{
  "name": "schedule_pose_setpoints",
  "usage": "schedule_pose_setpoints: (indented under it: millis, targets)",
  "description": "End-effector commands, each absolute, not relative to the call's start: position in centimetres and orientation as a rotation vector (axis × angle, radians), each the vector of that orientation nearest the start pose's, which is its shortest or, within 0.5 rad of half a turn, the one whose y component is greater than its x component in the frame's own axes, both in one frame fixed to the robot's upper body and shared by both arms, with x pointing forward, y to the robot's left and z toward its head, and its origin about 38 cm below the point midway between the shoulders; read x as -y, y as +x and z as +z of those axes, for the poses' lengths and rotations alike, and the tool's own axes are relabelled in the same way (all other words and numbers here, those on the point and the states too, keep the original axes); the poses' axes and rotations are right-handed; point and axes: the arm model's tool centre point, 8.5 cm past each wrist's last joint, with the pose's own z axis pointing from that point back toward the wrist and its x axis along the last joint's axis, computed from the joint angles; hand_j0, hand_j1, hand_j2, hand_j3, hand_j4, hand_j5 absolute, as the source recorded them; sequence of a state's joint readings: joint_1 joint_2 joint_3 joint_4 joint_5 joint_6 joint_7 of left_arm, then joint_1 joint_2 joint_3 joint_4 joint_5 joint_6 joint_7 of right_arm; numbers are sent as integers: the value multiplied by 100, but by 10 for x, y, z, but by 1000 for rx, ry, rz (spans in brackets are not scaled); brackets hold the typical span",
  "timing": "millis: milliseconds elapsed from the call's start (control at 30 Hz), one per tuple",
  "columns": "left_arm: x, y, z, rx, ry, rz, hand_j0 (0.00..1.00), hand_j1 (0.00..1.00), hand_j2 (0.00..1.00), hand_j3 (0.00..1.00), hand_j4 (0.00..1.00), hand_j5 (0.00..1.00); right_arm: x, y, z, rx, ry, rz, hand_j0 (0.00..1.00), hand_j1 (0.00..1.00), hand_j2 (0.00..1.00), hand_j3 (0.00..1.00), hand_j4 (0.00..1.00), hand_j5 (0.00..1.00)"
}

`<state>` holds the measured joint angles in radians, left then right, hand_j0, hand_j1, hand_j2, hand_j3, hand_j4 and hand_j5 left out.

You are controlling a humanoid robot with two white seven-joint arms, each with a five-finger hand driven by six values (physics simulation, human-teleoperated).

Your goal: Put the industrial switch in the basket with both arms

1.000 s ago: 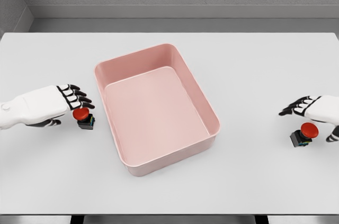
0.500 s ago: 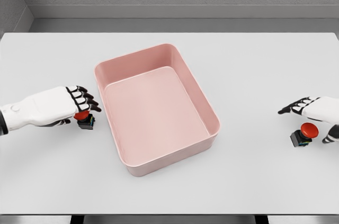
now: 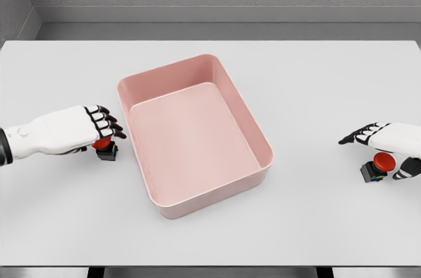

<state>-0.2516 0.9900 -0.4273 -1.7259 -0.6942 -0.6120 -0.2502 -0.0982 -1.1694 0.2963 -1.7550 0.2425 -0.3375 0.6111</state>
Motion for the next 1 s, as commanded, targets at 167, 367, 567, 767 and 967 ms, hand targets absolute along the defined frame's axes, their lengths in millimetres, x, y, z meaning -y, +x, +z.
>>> schedule_pose_setpoints:
  millis: [167,367,567,767,967]
  targets:
    - [-323,350,185,-1823,-749,2961,83,83,83,83,83,83,386,326,194,1047,-289,2024,98,98,98,98,98,98]
    - [-323,351,186,-1783,-747,2986,77,77,77,77,77,77,393,329,195,1023,-311,1997,98,98,98,98,98,98]
    - [-323,351,185,-1767,-741,2999,71,71,71,71,71,71,402,333,201,1015,-344,1985,99,99,99,99,99,99]
    - [-323,350,185,-1758,-741,3002,71,71,71,71,71,71,401,331,199,1016,-334,1991,99,99,99,99,99,99]
    - [-324,349,182,-1728,-729,3028,64,64,64,64,64,64,401,330,199,1017,-330,1994,99,99,99,99,99,99]
